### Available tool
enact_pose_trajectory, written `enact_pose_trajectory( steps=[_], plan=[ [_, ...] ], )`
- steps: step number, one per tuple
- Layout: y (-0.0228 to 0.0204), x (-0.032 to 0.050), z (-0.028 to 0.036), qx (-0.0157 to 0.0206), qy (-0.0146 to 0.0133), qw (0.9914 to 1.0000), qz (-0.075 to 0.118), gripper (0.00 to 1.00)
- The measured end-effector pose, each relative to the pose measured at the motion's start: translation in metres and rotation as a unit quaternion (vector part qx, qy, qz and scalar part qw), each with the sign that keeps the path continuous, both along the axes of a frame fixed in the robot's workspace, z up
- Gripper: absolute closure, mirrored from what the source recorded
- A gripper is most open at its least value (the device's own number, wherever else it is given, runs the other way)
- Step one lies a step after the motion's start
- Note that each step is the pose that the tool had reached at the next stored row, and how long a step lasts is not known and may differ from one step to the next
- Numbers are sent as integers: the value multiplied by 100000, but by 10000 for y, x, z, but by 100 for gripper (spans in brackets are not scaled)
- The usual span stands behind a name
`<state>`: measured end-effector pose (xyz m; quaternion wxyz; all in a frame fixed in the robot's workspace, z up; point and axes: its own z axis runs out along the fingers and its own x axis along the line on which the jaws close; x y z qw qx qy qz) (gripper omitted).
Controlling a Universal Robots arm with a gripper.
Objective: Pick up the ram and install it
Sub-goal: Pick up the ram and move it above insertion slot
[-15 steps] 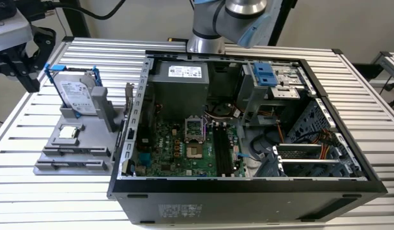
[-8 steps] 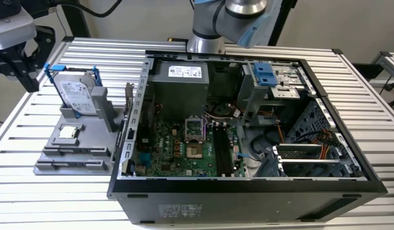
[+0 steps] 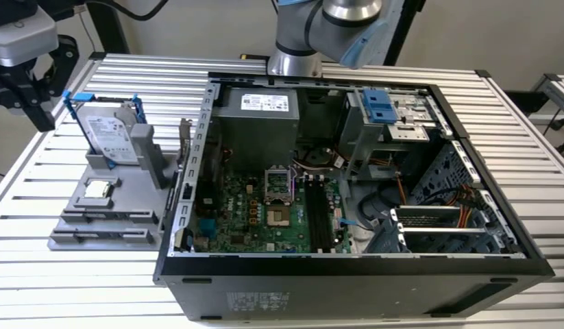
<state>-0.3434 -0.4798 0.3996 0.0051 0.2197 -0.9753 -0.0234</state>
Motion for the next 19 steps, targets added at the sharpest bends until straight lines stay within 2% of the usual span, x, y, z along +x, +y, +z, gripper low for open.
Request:
enact_pose_trajectory(
  steps=[6,12,19],
  plan=[
    [0,-1,6,-27,1,99960,2838,100],
    [0,-4,11,-58,1,99840,5655,100],
    [0,-4,12,-57,2,99812,6123,100]
  ],
)
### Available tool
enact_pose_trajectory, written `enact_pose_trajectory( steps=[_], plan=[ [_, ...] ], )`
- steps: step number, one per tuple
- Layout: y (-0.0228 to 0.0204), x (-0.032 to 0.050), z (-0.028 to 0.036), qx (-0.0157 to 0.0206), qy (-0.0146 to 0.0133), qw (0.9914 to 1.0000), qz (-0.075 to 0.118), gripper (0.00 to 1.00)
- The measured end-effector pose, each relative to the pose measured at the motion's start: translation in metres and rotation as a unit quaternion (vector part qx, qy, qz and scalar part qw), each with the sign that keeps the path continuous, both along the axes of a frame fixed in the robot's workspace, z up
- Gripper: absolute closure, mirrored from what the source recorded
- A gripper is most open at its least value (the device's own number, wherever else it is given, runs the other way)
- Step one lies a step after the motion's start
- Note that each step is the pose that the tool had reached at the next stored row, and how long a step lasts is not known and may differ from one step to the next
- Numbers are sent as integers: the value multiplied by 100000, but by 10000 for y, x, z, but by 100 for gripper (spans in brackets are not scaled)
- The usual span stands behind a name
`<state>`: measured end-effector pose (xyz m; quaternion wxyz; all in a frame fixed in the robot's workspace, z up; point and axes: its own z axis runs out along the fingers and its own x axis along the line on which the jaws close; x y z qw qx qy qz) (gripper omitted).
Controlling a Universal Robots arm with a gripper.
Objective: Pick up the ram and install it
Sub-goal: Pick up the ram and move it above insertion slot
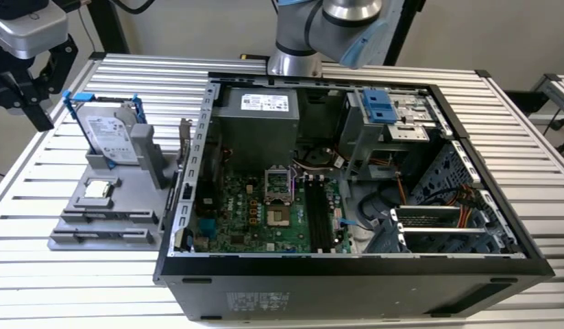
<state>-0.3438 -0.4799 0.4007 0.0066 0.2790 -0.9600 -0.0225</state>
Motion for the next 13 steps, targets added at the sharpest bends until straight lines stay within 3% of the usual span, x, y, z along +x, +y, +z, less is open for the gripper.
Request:
enact_pose_trajectory(
  steps=[13],
  plan=[
    [0,0,2,1,-6,99998,666,100]
  ],
)
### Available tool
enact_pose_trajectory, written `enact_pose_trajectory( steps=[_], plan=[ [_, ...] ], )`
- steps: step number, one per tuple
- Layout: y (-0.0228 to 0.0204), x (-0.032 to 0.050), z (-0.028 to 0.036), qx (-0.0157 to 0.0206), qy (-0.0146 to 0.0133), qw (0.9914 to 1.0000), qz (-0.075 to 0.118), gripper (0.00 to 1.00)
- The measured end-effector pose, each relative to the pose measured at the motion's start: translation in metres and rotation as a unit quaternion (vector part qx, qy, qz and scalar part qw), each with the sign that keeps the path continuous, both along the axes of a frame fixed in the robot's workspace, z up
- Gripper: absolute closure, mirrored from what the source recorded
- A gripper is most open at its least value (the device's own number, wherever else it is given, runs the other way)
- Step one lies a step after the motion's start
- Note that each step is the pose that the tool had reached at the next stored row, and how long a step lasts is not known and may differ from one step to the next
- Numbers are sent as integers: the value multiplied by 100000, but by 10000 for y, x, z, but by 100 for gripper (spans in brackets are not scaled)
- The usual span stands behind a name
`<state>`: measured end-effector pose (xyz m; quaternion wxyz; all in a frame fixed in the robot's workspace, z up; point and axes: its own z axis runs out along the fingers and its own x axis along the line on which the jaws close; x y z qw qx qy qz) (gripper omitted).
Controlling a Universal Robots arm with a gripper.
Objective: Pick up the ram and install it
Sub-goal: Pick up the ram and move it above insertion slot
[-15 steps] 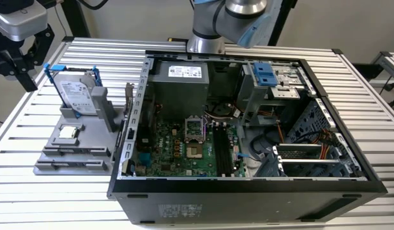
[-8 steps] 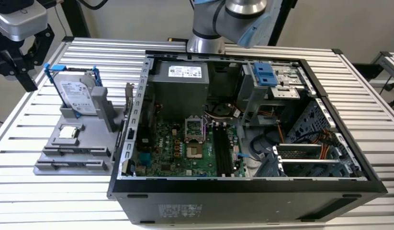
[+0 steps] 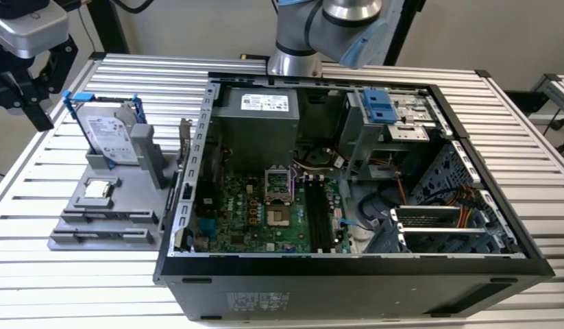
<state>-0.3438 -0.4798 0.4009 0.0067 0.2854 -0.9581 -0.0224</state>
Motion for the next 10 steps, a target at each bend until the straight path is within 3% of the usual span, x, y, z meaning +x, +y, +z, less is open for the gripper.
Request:
enact_pose_trajectory(
  steps=[10],
  plan=[
    [0,0,11,0,4,99949,3204,100]
  ],
)
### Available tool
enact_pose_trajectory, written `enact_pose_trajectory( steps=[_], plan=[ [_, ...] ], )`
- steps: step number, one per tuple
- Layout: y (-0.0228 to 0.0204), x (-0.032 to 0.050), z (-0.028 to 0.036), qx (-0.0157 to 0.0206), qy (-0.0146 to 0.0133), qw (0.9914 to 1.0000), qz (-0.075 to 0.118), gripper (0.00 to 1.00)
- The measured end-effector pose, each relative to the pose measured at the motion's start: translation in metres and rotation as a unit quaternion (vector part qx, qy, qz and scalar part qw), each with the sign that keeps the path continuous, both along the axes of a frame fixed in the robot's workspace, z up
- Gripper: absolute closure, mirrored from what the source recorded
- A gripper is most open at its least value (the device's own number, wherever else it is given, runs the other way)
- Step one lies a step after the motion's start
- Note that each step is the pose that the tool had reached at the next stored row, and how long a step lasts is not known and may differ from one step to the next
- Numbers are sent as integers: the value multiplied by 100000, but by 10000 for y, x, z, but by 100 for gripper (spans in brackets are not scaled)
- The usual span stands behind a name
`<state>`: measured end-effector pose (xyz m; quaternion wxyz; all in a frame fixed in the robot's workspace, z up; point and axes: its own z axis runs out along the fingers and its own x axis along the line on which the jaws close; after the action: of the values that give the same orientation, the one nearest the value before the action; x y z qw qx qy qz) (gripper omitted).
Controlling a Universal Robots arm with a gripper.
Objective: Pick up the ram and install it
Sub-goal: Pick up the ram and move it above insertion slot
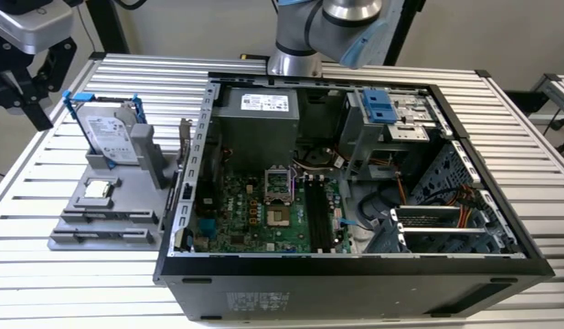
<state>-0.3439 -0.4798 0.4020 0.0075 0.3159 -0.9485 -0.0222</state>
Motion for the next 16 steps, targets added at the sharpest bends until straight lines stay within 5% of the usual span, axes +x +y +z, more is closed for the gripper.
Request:
enact_pose_trajectory(
  steps=[16],
  plan=[
    [0,0,8,1,1,99840,5651,100]
  ],
)
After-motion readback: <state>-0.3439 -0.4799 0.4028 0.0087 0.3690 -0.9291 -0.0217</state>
